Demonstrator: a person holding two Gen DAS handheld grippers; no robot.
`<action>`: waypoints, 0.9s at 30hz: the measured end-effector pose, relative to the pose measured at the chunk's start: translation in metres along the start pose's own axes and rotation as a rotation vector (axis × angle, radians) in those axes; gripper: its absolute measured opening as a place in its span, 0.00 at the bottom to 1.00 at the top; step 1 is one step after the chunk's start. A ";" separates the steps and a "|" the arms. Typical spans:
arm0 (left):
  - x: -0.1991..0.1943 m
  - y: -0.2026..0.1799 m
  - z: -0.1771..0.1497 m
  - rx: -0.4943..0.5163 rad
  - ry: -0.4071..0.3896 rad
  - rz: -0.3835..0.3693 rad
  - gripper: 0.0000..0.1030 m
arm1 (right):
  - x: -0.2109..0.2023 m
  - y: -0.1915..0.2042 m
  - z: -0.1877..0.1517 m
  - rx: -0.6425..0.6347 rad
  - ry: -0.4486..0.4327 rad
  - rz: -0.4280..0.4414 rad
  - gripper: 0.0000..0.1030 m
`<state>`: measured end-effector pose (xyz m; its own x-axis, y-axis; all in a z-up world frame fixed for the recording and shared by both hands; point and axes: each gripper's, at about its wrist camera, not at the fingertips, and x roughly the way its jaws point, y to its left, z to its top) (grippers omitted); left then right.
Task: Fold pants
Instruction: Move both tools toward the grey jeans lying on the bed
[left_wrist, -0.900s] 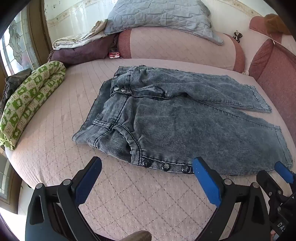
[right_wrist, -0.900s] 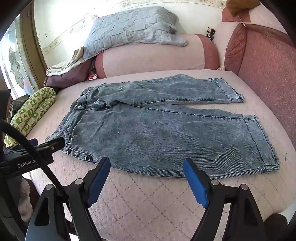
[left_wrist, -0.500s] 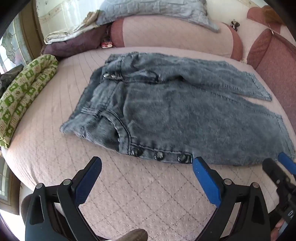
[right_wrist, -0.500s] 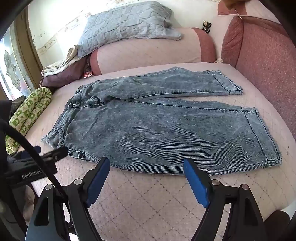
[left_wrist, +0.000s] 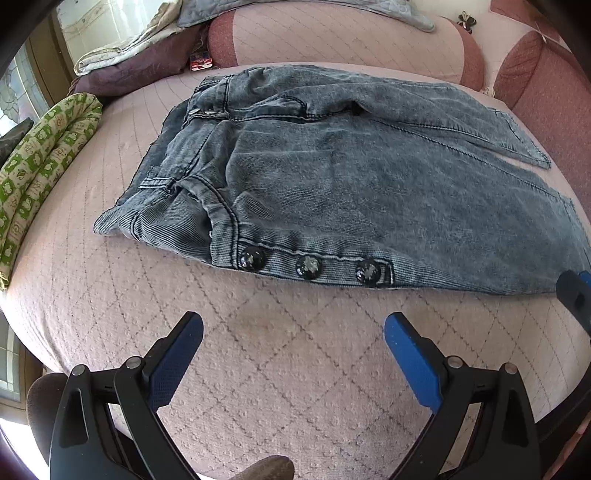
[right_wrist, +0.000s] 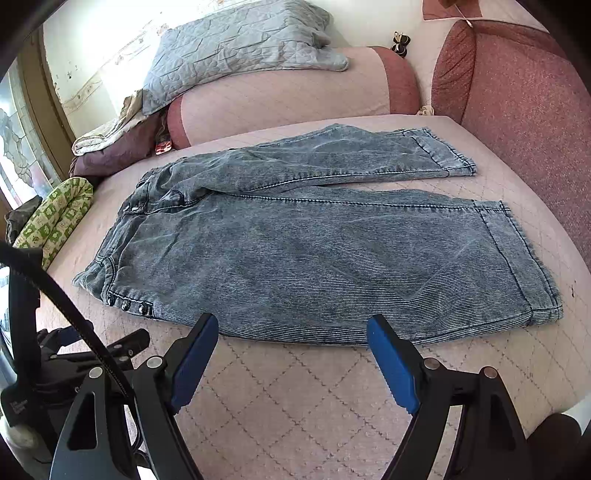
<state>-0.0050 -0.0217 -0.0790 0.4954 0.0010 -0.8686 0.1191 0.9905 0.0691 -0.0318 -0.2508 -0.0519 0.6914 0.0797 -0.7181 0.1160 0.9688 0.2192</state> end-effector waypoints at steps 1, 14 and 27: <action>0.000 0.000 0.002 0.001 0.004 -0.002 0.96 | 0.000 0.000 0.000 0.000 0.001 0.001 0.84; 0.004 0.004 0.004 -0.011 0.020 -0.020 0.96 | 0.003 0.000 -0.005 0.001 0.013 0.001 0.84; 0.010 0.010 0.004 -0.049 0.041 -0.037 1.00 | 0.005 0.002 -0.007 0.007 0.026 0.005 0.84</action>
<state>0.0044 -0.0127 -0.0850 0.4562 -0.0307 -0.8894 0.0934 0.9955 0.0135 -0.0328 -0.2473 -0.0600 0.6730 0.0912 -0.7340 0.1172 0.9667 0.2276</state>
